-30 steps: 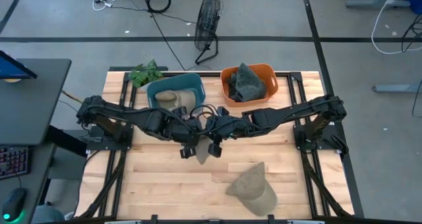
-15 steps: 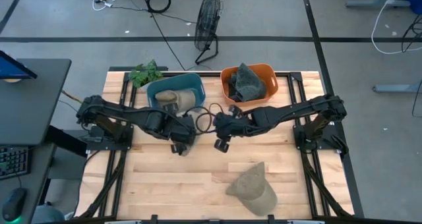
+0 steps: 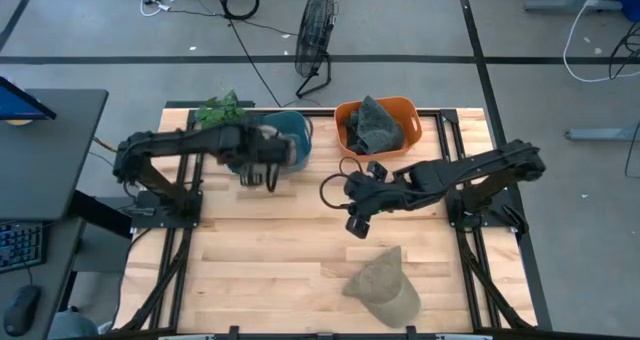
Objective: Pick & Place hat
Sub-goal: Put the top brown cap into the green bin
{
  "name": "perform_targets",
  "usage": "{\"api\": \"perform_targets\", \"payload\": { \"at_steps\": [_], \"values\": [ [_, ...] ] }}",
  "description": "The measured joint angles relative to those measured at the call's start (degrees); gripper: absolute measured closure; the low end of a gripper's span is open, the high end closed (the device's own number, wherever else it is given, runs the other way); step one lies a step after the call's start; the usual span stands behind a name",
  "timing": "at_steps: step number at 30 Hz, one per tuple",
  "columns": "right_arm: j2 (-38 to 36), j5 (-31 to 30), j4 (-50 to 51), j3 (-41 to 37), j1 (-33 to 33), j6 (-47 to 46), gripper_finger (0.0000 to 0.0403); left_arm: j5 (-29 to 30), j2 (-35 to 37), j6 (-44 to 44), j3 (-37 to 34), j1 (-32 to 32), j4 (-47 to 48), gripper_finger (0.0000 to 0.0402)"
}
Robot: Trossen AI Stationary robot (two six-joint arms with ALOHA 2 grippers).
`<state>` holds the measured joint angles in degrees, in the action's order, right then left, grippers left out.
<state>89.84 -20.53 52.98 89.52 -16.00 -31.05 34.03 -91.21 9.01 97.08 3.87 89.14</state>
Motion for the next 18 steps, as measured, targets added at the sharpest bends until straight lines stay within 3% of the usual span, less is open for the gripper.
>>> {"api": "perform_targets", "payload": {
  "at_steps": [3, 8, 18],
  "values": [
    [-0.03, 0.0, -0.24, 0.0, -0.01, 0.0, 0.0243, -0.76, -0.08, 8.88, 0.0, 5.14, -2.46, 0.0394],
    [0.01, -0.02, -0.23, 0.0, 0.06, 0.0, 0.0243, -7.27, -0.67, 24.59, 0.04, 11.9, -10.32, 0.0395],
    [0.04, 0.0, -0.25, 0.0, 0.06, 0.01, 0.0243, -12.45, -6.99, 29.95, 0.02, 19.81, -15.34, 0.0395]
  ]
}}
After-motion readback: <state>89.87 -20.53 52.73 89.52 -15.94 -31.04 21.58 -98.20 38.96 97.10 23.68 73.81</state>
